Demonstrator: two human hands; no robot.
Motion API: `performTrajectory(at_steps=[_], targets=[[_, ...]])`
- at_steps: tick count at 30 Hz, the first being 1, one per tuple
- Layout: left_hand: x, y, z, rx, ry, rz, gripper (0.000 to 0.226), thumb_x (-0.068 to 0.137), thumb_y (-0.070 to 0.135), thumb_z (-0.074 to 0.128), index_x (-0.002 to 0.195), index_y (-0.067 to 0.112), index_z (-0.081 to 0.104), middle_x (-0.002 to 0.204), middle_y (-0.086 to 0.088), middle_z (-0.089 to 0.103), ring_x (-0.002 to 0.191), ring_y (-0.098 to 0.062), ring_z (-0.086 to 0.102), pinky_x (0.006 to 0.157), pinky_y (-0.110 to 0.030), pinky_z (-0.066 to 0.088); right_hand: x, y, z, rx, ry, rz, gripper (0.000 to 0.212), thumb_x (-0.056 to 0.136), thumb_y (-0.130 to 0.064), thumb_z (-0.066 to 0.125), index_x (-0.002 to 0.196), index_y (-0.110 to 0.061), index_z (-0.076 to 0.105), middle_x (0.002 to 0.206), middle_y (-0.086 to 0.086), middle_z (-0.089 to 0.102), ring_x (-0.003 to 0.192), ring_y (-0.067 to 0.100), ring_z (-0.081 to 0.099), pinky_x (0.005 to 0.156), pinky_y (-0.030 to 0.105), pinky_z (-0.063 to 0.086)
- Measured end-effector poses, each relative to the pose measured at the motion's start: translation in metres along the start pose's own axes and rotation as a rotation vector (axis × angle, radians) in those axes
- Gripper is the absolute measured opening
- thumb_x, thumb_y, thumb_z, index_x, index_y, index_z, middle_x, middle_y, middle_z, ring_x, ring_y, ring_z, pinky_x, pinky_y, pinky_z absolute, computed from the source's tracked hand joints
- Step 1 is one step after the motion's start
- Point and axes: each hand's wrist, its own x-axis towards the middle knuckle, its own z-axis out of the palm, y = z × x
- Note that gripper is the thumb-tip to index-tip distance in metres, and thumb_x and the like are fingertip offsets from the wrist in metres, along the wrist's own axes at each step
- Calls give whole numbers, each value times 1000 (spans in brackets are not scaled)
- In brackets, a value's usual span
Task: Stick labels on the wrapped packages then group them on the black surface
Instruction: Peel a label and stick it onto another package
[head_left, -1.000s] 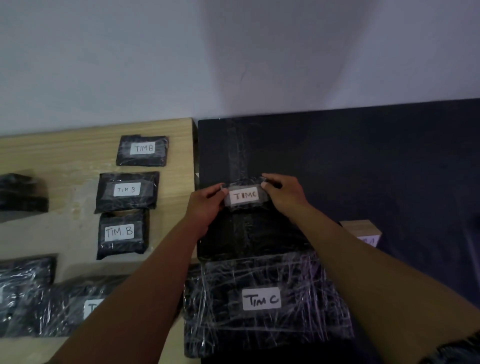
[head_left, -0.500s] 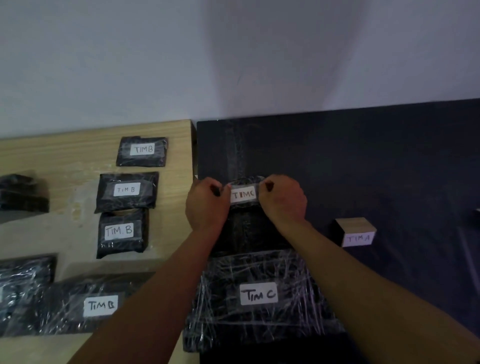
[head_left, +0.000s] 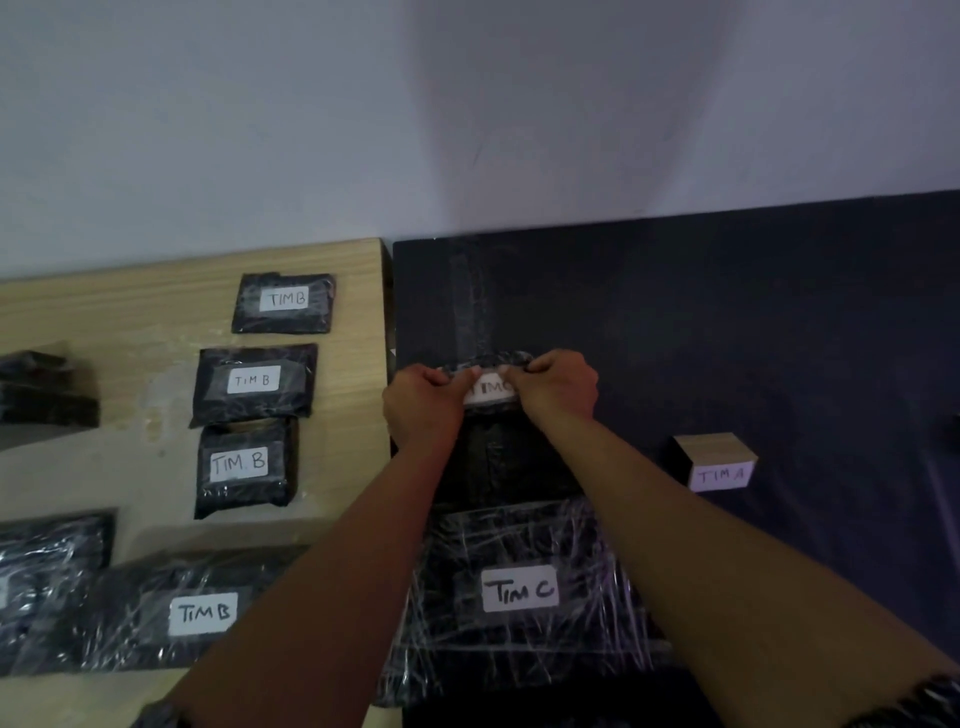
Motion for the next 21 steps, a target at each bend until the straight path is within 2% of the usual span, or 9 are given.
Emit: performTrajectory(at_steps=[4,8,13,15,18,21], targets=[[5,-6,2,-33,-47,5,36,74,50,79,67,17,66,69,2,66,74,-19,64,70,-29,48,5,1,-1,72,-6,61,26,75,-41,85,85,-18,77,94,4,75,93,20,69,87,33,57],[5,-13,-2,-94,-71,8,30,81,43,75,73,15,70,73,1,68,72,-17,63,67,-26,45,8,1,0,137,34,134,22,71,-38,88,78,-20,79,86,6,76,85,23,71,83,38,60],[2,-13,-6,-95,-89,-2,24,86,37,72,76,16,68,78,-1,69,76,-17,63,67,-22,39,6,3,-1,170,50,171,19,74,-34,86,82,-18,80,85,11,75,85,26,72,82,40,61],[1,-14,-9,-70,-90,32,19,88,32,69,77,16,68,83,-4,71,79,-19,64,68,-24,42,7,4,-1,166,51,164,19,77,-34,83,85,-17,80,88,12,75,86,27,72,83,40,60],[-1,-16,-10,-77,-66,64,17,84,31,73,79,17,66,81,-1,69,80,-19,65,74,-29,49,3,4,-2,116,36,129,26,79,-41,79,92,-17,80,96,11,74,92,26,71,85,35,59],[-7,-9,-9,-99,-13,28,35,70,43,84,79,17,63,75,4,66,71,-13,61,71,-26,47,-1,-2,-3,65,13,116,45,67,-50,85,95,-16,78,99,8,73,92,24,70,78,31,59]])
